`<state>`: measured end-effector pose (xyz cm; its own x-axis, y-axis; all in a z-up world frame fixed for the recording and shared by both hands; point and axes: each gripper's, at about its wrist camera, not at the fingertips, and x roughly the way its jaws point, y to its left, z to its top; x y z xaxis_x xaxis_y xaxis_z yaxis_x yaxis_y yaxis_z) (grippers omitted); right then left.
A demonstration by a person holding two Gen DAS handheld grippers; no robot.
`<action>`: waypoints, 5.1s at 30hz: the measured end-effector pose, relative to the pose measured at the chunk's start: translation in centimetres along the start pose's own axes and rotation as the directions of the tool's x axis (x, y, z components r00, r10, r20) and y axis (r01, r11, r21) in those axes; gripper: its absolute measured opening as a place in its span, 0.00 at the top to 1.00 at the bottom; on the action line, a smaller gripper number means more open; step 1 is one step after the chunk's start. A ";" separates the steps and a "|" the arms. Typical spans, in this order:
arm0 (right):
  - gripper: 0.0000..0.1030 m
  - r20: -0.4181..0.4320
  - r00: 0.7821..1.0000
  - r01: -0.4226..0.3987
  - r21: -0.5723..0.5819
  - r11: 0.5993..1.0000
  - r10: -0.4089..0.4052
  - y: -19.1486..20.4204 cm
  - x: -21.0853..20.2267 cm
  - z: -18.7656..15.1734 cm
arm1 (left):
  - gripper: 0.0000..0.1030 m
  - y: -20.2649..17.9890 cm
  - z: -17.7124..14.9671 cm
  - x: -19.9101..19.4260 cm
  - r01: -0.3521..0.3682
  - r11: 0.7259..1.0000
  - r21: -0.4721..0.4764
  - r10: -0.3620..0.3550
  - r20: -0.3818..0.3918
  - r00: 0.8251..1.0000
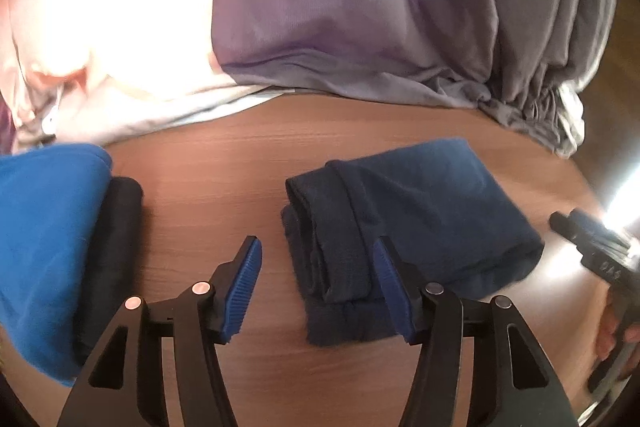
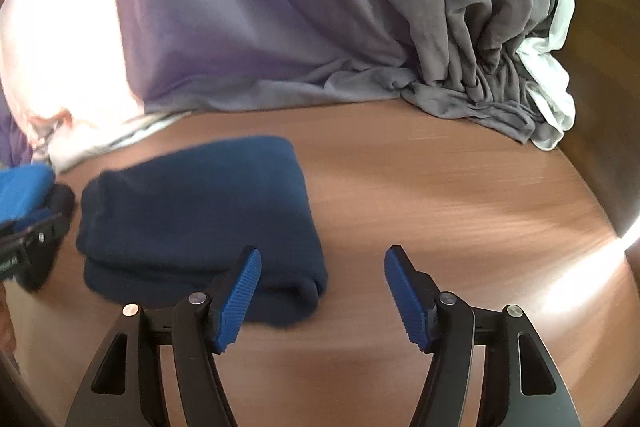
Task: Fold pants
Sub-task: 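Reposition both tools over the folded sweatpants and close them on its edge, then lift the folded sweatpants with both tools and carry them onto the blue clothes stack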
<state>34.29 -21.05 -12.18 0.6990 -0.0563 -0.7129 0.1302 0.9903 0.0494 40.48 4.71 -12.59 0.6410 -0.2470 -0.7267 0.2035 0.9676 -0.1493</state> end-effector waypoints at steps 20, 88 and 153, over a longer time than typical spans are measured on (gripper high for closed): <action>0.38 -0.063 0.997 -0.040 0.103 0.994 0.047 0.1 6.1 0.3 | 0.38 1.8 0.0 5.9 0.046 0.980 -0.193 -0.068 -0.113 0.991; 0.80 0.049 0.995 -0.090 -0.008 0.996 0.090 1.4 -3.9 -3.1 | 0.76 -0.8 -5.8 -0.7 0.219 0.963 -0.156 -0.224 -0.020 0.974; 0.80 0.286 0.913 -0.231 -0.225 0.947 0.291 10.9 -13.3 -0.6 | 0.71 7.4 -4.3 -17.3 0.140 0.983 -0.122 -0.096 0.313 0.945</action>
<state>26.00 -9.40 -2.63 0.8772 0.2003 -0.4365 -0.1967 0.9790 0.0539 27.76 16.38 -4.03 0.8176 -0.3427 -0.4627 0.1995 0.9224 -0.3307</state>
